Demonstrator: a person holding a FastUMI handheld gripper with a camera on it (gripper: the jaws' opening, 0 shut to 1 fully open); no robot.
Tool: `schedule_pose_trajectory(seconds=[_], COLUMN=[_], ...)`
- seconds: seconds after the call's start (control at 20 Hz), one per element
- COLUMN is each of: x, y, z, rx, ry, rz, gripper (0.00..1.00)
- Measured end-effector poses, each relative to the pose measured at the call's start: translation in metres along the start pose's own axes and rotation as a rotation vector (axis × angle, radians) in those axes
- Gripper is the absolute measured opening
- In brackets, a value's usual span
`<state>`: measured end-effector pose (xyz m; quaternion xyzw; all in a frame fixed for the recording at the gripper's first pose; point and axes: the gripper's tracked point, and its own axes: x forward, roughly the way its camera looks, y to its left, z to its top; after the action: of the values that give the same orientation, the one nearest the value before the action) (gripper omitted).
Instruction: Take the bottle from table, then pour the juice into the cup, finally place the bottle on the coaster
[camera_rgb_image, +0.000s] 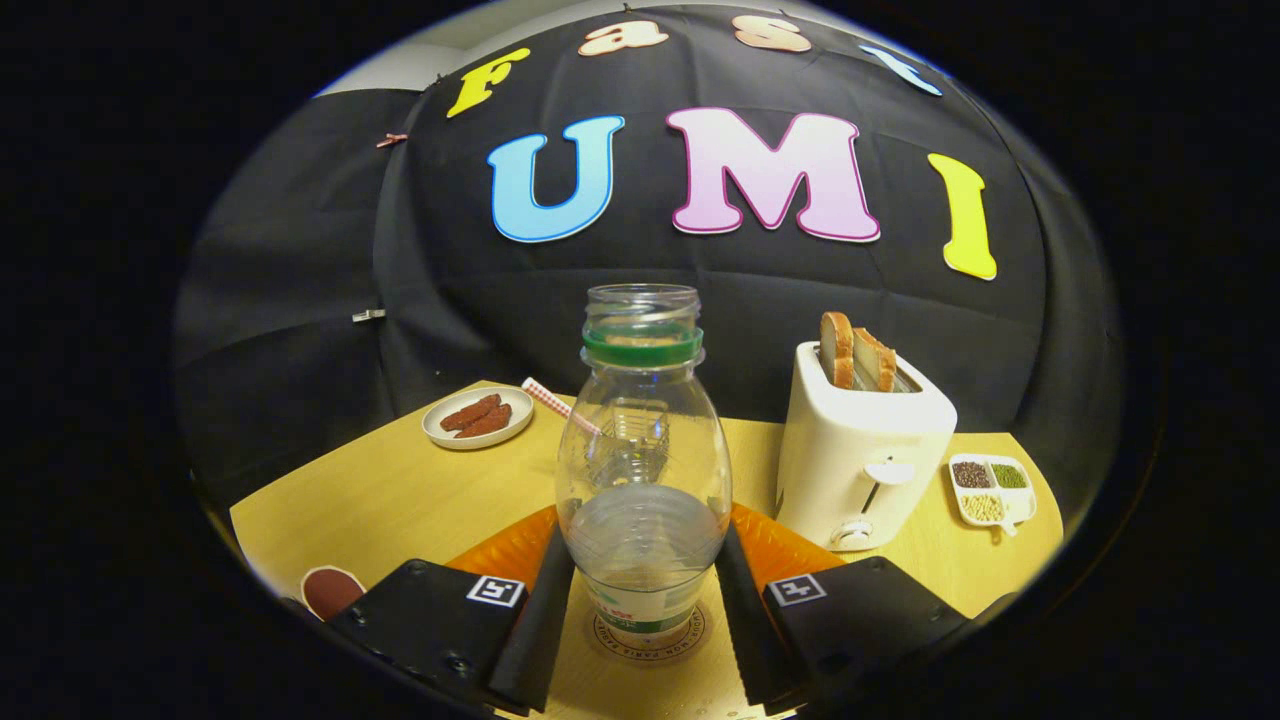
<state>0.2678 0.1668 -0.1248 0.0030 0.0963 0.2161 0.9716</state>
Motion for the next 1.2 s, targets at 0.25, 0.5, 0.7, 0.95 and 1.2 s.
schedule_pose_trajectory(seconds=[0.25, 0.5, 0.7, 0.95, 1.2], x=[-0.004, -0.003, -0.005, -0.021, -0.057], y=[0.001, 0.000, 0.002, 0.001, 0.004], z=[-0.015, -0.021, -0.014, -0.005, 0.020], rx=[0.020, 0.000, -0.016, -0.025, -0.050], ry=[0.019, 0.023, 0.016, 0.004, -0.026], rz=[0.007, 0.011, 0.025, 0.025, 0.049], gripper=[0.75, 0.76, 0.82, 0.99, 0.98])
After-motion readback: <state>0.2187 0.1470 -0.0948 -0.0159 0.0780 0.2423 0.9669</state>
